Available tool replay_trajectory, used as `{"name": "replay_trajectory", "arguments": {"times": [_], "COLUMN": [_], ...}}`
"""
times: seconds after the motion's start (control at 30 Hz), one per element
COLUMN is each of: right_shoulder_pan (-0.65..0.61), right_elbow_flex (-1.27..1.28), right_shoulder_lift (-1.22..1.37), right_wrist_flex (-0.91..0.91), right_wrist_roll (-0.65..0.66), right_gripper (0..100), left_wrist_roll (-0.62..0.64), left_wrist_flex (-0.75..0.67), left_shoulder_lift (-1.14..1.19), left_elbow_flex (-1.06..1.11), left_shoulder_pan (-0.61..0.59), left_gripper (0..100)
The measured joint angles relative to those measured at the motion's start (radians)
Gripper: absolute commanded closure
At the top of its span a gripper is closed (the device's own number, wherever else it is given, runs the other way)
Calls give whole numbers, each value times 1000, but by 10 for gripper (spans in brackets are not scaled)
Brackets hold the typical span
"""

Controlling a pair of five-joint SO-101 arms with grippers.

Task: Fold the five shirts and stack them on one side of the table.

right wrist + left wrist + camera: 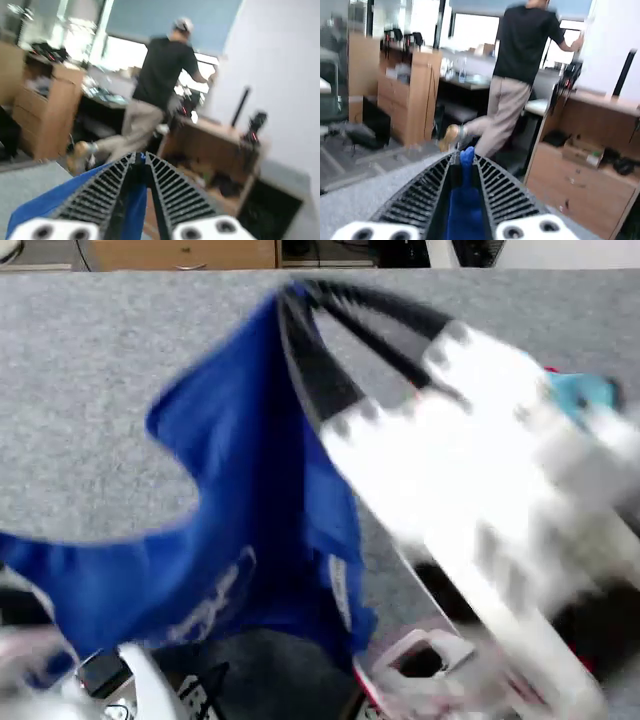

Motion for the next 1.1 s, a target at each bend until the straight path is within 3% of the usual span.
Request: {"name": "replay_trajectory", "arguments": {"times": [0.23,0.33,0.43,0.57,0.77,1.1], "right_shoulder_pan": [176,203,209,210,238,269], "right_elbow_flex": [325,348,313,153,-150,-502], "right_shoulder_lift": [196,324,459,643,885,1042], "right_wrist_flex": [-393,-528,-566,-572,-517,-100], "right_wrist_roll": [-5,6,8,6,8,9], "right_gripper": [997,997,997,997,997,997], "left_wrist_roll": [0,2,0,-2,0,0], "left_wrist_flex": [-565,-789,-913,-987,-991,-945], "left_shoulder_lift": [89,164,232,417,724,1022], "left_elbow_flex": [574,652,649,624,499,358], "left_shoulder_pan": [0,41,94,173,192,192], "left_gripper": [981,980,981,981,981,981]}}
